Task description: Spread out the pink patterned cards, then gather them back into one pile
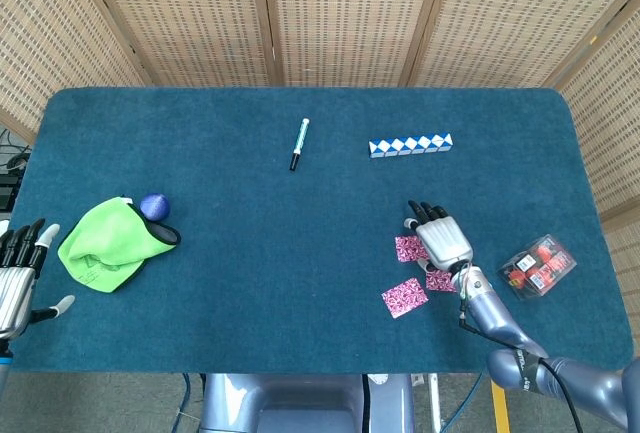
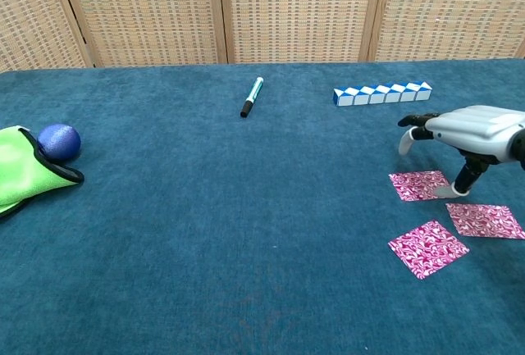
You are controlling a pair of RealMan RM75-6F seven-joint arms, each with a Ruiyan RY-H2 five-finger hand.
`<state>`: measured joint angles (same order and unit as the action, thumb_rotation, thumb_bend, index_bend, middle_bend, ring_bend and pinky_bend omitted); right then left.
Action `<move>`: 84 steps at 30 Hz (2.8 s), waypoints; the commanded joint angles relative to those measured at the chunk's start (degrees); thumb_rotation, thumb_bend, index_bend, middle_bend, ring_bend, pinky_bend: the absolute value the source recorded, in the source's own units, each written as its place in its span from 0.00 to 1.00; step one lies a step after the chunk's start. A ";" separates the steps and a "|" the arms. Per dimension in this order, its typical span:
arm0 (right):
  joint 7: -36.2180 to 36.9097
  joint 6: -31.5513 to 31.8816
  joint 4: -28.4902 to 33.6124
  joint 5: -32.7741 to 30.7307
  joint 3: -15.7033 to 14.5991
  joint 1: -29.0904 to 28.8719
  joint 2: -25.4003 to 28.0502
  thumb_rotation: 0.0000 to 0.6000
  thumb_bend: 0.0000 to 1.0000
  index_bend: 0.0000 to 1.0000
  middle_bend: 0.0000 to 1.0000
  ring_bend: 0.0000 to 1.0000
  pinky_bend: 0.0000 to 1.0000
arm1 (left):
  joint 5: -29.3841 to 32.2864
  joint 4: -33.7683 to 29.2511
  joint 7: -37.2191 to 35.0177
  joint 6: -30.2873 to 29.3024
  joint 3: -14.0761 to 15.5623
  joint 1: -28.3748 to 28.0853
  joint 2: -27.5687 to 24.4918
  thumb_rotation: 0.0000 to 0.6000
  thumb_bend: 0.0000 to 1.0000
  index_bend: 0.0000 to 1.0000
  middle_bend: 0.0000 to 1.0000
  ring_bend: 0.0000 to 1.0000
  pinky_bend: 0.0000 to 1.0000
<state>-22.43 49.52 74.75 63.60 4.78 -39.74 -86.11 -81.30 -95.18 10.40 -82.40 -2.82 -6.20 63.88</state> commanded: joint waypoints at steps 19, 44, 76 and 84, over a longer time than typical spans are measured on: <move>-0.03 -0.39 -5.20 2.80 -1.27 0.35 -3.02 1.00 0.31 0.24 0.00 0.00 0.12 | 0.02 0.04 -0.01 -0.05 0.02 0.00 0.03 1.00 0.00 0.00 0.00 0.00 0.00; 4.52 -3.79 -5.08 0.72 0.83 0.33 -2.84 1.00 0.34 0.44 0.00 0.00 0.12 | 0.18 -0.05 0.28 -0.09 -0.01 0.00 0.08 1.00 0.00 0.00 0.00 0.00 0.00; 1.33 1.48 4.17 2.95 -0.23 1.88 1.94 1.00 0.36 0.46 0.00 0.00 0.12 | 0.34 -0.29 0.40 0.06 0.01 -0.04 -0.03 1.00 0.00 0.00 0.00 0.00 0.00; -1.19 5.04 12.25 8.68 -3.99 3.88 4.96 1.00 0.36 0.46 0.00 0.00 0.12 | 0.14 -0.22 0.06 0.11 0.11 -0.04 -0.16 1.00 0.00 0.00 0.00 0.00 0.00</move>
<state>-22.88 53.76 85.72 71.01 1.90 -36.50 -81.87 -81.16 -95.40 10.46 -82.28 -2.70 -6.23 63.72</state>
